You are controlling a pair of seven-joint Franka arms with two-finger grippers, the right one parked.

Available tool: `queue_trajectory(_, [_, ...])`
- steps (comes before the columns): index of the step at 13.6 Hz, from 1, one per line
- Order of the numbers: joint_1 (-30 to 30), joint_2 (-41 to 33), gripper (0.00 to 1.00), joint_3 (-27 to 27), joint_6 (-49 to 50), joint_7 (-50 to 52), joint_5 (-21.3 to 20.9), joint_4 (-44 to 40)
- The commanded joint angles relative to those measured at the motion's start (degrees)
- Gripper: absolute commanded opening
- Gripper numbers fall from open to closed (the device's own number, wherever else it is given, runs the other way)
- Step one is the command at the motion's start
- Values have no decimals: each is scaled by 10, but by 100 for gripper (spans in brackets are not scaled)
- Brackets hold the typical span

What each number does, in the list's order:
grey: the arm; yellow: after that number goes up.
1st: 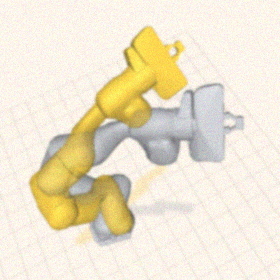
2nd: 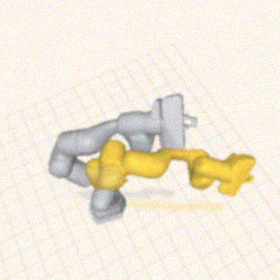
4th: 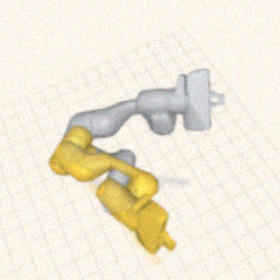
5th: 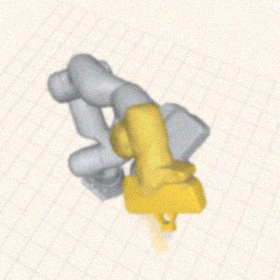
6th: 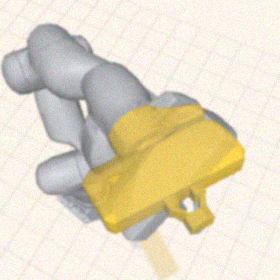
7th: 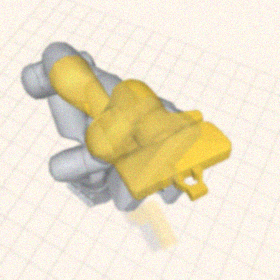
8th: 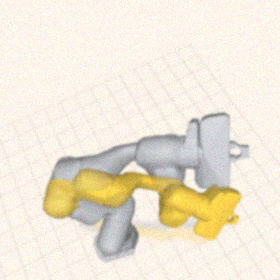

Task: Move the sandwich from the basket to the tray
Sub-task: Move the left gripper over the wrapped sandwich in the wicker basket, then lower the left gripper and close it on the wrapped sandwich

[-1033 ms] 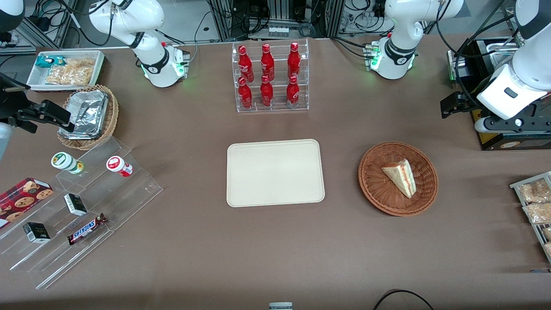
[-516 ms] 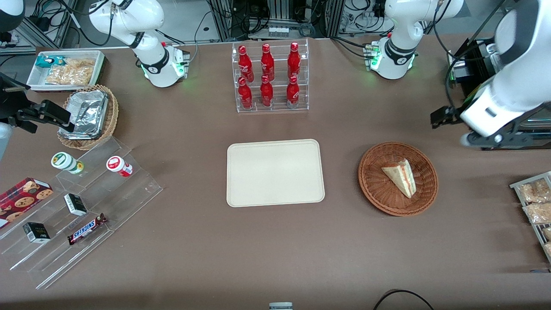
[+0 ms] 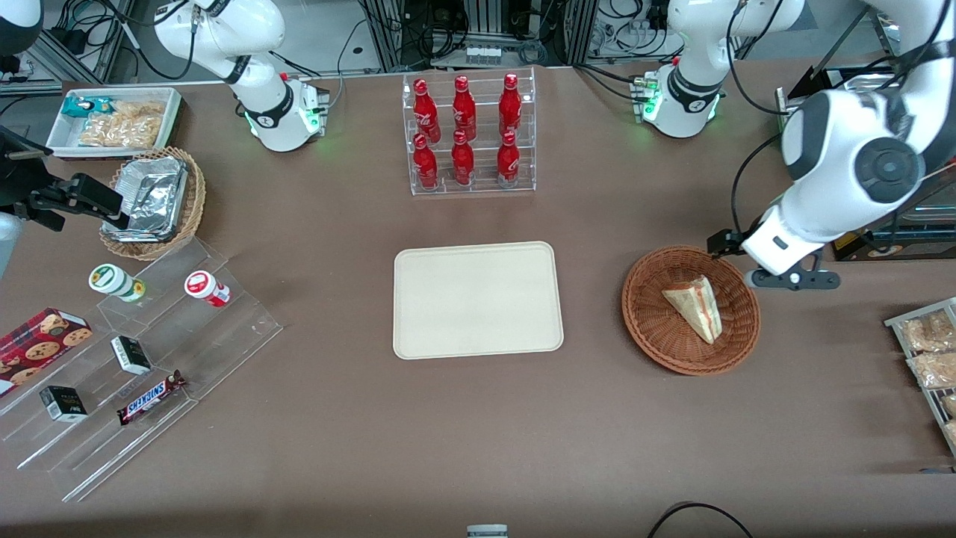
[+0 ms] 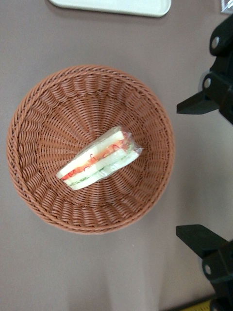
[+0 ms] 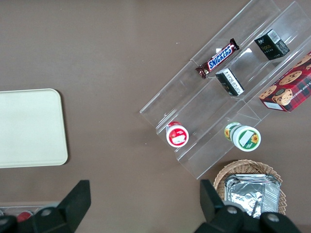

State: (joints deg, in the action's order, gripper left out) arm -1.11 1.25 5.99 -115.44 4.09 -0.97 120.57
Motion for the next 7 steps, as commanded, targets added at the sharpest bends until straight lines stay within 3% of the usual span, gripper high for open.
queue_trajectory(1, [1,-20,100,1,-71,26,2,62])
queue_trajectory(7, [-4,16,100,2,-170,189,1,86])
